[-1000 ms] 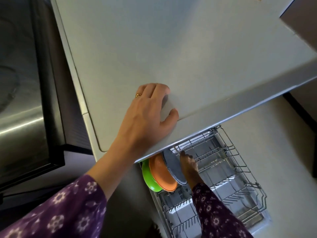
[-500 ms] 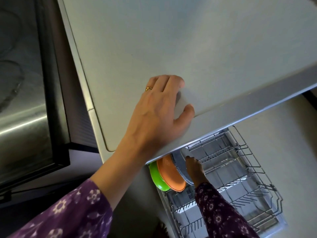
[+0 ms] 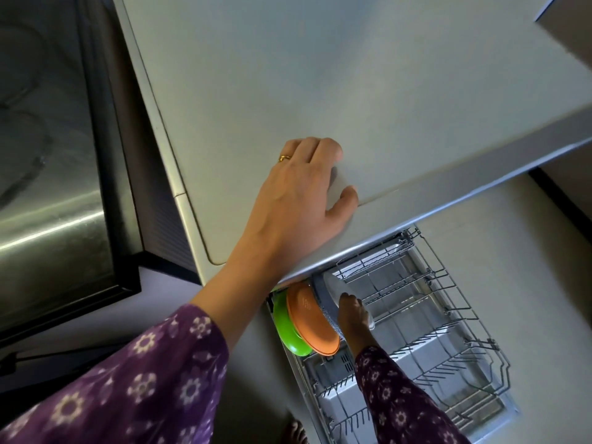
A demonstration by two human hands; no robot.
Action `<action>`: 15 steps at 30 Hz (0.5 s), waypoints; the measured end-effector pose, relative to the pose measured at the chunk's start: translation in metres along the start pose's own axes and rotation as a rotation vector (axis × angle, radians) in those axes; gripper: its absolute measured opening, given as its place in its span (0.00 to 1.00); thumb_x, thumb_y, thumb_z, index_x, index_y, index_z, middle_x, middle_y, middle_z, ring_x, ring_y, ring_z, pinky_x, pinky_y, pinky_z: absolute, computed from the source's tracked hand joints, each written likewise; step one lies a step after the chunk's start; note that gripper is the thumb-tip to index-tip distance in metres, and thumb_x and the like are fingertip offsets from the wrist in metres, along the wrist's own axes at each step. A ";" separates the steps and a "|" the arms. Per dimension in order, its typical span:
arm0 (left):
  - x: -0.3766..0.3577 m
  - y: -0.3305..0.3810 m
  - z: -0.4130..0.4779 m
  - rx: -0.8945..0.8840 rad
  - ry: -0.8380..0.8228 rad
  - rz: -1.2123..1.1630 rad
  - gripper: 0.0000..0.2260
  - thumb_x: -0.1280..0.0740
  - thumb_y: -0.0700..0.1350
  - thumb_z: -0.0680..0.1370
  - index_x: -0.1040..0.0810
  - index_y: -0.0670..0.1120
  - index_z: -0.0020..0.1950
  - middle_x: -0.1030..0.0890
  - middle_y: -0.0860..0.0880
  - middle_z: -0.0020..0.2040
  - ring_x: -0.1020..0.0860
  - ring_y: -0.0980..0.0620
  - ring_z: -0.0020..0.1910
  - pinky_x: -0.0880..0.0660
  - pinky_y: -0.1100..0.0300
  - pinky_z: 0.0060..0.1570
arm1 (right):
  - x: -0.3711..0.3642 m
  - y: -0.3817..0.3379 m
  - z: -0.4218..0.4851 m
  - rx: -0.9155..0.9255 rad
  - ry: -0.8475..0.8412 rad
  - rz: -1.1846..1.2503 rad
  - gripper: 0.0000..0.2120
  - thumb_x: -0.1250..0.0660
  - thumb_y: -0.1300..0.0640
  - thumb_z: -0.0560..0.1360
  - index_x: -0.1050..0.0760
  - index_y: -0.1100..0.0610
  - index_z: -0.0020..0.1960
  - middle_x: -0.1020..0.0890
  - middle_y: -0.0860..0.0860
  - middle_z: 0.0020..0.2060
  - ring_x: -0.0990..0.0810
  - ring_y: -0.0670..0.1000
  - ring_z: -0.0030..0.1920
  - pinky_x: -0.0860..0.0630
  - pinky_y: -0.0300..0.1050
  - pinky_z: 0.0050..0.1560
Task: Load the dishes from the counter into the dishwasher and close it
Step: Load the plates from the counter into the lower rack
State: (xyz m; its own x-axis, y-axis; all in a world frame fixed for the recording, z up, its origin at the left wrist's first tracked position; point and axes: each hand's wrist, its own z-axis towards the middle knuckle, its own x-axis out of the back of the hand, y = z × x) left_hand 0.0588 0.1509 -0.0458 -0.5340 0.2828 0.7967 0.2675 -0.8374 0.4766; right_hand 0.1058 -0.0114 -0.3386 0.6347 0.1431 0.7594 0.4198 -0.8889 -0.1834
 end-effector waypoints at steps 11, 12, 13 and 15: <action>0.005 0.000 -0.001 -0.036 -0.039 -0.056 0.10 0.34 0.46 0.74 0.26 0.41 0.51 0.23 0.48 0.45 0.27 0.48 0.50 0.26 0.55 0.47 | 0.033 -0.051 -0.120 0.038 0.105 0.171 0.16 0.43 0.57 0.77 0.29 0.56 0.64 0.20 0.57 0.57 0.21 0.58 0.57 0.24 0.49 0.55; 0.008 0.001 -0.002 -0.037 -0.042 -0.061 0.10 0.35 0.47 0.75 0.26 0.41 0.51 0.23 0.48 0.46 0.27 0.48 0.50 0.26 0.55 0.48 | 0.037 -0.061 -0.138 0.052 0.114 0.165 0.16 0.42 0.56 0.77 0.29 0.55 0.64 0.20 0.57 0.56 0.21 0.58 0.56 0.24 0.49 0.55; 0.012 0.002 -0.003 -0.039 -0.045 -0.072 0.11 0.36 0.47 0.75 0.25 0.41 0.52 0.22 0.47 0.48 0.26 0.48 0.51 0.26 0.55 0.49 | 0.042 -0.071 -0.155 0.091 0.136 0.141 0.17 0.41 0.55 0.77 0.30 0.53 0.65 0.20 0.57 0.55 0.20 0.59 0.55 0.24 0.49 0.54; 0.022 0.005 -0.009 -0.047 -0.050 -0.109 0.11 0.36 0.46 0.77 0.24 0.41 0.54 0.21 0.46 0.51 0.26 0.48 0.54 0.25 0.55 0.53 | 0.047 -0.090 -0.188 0.172 0.175 0.099 0.17 0.42 0.55 0.77 0.31 0.50 0.65 0.19 0.55 0.53 0.20 0.57 0.53 0.23 0.48 0.51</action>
State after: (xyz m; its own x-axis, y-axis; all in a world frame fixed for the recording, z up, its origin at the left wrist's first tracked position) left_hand 0.0414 0.1487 -0.0286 -0.5174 0.3954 0.7589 0.1716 -0.8209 0.5447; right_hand -0.0239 -0.0070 -0.1690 0.5628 -0.0320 0.8260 0.4747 -0.8055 -0.3546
